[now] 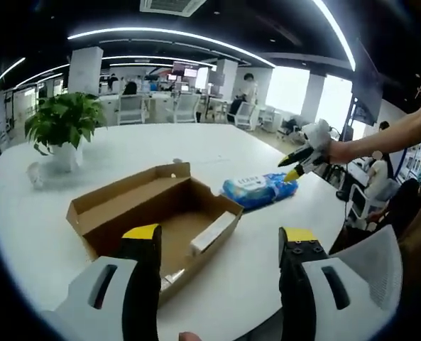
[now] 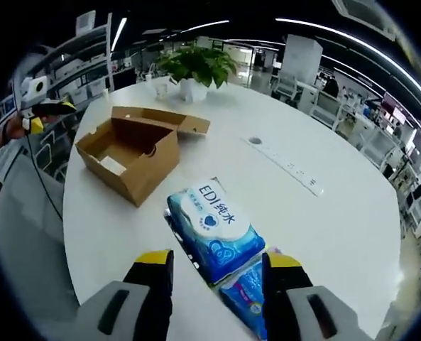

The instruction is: Operate the shoe box by opening the lid, removing the specified soft item, and placing it in the target area until the item is outside and the box remains undamaged.

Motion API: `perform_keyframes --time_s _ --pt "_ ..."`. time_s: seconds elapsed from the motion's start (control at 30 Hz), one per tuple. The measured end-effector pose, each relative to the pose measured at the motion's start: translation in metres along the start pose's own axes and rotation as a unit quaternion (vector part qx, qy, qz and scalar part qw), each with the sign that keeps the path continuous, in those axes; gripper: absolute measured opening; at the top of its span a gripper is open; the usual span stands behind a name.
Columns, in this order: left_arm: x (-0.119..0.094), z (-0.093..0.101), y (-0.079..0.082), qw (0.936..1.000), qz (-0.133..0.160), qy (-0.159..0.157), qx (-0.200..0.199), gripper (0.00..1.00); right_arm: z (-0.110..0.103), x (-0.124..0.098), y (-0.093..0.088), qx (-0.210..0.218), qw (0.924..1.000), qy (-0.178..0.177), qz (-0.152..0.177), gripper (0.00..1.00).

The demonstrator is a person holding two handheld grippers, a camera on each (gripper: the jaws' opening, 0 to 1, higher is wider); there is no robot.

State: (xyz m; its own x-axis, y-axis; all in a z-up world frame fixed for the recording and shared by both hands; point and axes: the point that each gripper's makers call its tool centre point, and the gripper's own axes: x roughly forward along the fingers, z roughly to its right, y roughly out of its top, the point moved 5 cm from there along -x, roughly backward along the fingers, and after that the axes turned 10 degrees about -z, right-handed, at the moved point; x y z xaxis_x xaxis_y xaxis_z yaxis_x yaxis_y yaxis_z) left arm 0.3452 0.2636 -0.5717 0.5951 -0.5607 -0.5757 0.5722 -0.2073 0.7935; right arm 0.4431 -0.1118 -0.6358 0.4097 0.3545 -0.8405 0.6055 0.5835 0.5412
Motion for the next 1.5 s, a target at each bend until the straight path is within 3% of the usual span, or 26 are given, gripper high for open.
perform_keyframes --time_s 0.3,0.63,0.87,1.5 --pt "0.001 -0.003 0.002 0.9999 0.009 -0.006 -0.008 0.67 -0.032 -0.003 0.020 0.030 0.9983 0.022 0.044 0.50" --pt "0.003 -0.008 0.007 0.9997 0.013 -0.020 -0.004 0.67 -0.069 0.000 0.037 0.047 0.9951 0.052 0.070 0.54" --pt "0.004 -0.013 0.010 0.9994 0.012 -0.032 0.002 0.67 -0.084 0.002 0.050 0.075 0.9889 0.079 0.102 0.55" --pt "-0.004 -0.028 0.007 0.9990 0.010 -0.043 0.005 0.67 -0.126 0.017 0.073 0.055 0.9880 0.105 0.099 0.57"
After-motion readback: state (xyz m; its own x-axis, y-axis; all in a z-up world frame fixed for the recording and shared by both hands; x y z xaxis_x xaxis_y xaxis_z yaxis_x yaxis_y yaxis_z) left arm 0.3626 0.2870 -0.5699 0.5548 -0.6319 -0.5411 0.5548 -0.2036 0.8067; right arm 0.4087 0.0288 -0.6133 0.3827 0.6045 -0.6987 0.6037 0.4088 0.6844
